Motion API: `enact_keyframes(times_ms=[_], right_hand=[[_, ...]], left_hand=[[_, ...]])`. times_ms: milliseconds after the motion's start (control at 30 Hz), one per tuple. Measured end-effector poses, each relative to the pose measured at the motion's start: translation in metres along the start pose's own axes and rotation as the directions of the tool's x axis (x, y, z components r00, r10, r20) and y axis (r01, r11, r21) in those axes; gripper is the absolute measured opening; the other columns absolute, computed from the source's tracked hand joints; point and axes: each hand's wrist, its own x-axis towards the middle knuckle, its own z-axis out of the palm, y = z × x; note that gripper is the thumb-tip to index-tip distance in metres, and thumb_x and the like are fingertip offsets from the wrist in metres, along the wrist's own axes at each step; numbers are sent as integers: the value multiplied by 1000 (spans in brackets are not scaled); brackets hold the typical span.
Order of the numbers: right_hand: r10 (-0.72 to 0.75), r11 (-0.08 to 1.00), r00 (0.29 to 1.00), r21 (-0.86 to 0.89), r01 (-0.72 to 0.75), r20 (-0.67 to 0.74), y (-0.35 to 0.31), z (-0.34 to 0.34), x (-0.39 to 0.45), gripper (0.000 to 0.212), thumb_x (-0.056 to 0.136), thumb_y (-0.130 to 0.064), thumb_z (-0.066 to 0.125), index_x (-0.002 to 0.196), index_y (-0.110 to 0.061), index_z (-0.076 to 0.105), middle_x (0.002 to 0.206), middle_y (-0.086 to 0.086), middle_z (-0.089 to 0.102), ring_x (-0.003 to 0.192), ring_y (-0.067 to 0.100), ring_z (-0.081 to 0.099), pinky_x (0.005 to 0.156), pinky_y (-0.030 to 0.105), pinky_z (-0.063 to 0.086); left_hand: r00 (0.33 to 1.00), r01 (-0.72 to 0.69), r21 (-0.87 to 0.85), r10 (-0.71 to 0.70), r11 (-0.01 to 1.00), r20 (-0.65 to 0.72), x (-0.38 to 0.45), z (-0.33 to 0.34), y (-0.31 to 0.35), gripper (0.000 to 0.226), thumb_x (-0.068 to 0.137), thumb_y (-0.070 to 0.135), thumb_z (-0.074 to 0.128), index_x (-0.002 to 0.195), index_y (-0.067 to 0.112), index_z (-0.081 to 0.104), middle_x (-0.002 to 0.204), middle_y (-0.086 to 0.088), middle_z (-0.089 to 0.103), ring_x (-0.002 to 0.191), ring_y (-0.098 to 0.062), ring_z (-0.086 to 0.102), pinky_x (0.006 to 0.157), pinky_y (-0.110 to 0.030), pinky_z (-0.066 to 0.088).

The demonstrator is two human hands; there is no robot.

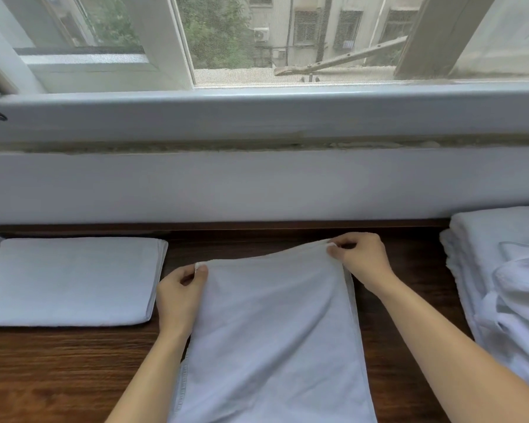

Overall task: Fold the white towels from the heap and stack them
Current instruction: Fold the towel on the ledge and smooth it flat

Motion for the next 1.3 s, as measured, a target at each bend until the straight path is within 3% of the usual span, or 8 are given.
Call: enact_keyframes(times_ms=[167,267,333,467,600,767,1000,1300], right_hand=[[-82,984,991,148,98,-107,-22,-30,-17,9,82,-10,83,90,-14,81,82,-8,77,79,8,72,76,28,55],[-101,956,993,271,114,-60,-47,-57,-38,5,88,-2,77,92,-3,74,56,2,65,42,15,54,41,25,41],[-141,933,989,326,150,-51,-67,-76,-55,6,91,3,72,90,-1,68,51,8,62,35,15,50,33,22,37],[-265,885,955,359,296,-134,-109,-106,-93,14,92,9,68,97,-2,61,71,12,65,40,15,60,35,24,45],[-278,887,953,348,303,-122,-143,-132,-122,31,94,10,65,122,-4,62,86,17,60,53,21,68,46,28,58],[-351,884,926,277,377,-142,-178,-155,-140,4,100,4,59,102,5,62,85,23,69,68,31,77,46,29,58],[-268,913,962,306,271,-53,-207,-158,-124,8,104,-1,55,101,4,61,93,28,68,78,31,78,58,33,65],[-346,831,923,402,385,-169,-200,-149,-135,17,105,1,51,95,-8,60,95,16,69,81,20,79,68,36,66]], left_hand=[[999,39,-270,-30,962,37,-2,-28,29,4,91,16,76,95,15,76,93,-2,75,89,-17,68,86,-36,55],[997,-19,-362,46,932,66,-13,-54,63,8,91,7,73,89,14,74,75,2,72,69,-12,64,64,-26,54],[989,-85,-374,124,924,80,-23,-72,92,14,93,-1,67,87,12,70,59,9,64,49,-4,53,45,-17,43],[938,-286,-339,334,896,91,-50,-107,149,17,95,-5,64,88,10,68,65,0,65,45,-13,51,40,-21,40],[913,-338,-281,386,898,135,-71,-140,199,25,95,-1,65,114,16,65,86,-10,67,52,-19,62,42,-23,48],[897,-357,-125,377,926,231,-76,-158,240,11,102,8,58,96,10,66,85,-15,70,66,-23,74,46,-26,55],[906,-313,-35,310,949,287,-45,-150,267,15,106,12,53,92,9,56,88,-18,68,69,-25,73,52,-31,61],[851,-451,-149,475,880,225,-51,-148,252,15,106,15,53,92,17,59,90,-6,68,89,-20,71,74,-33,64]])
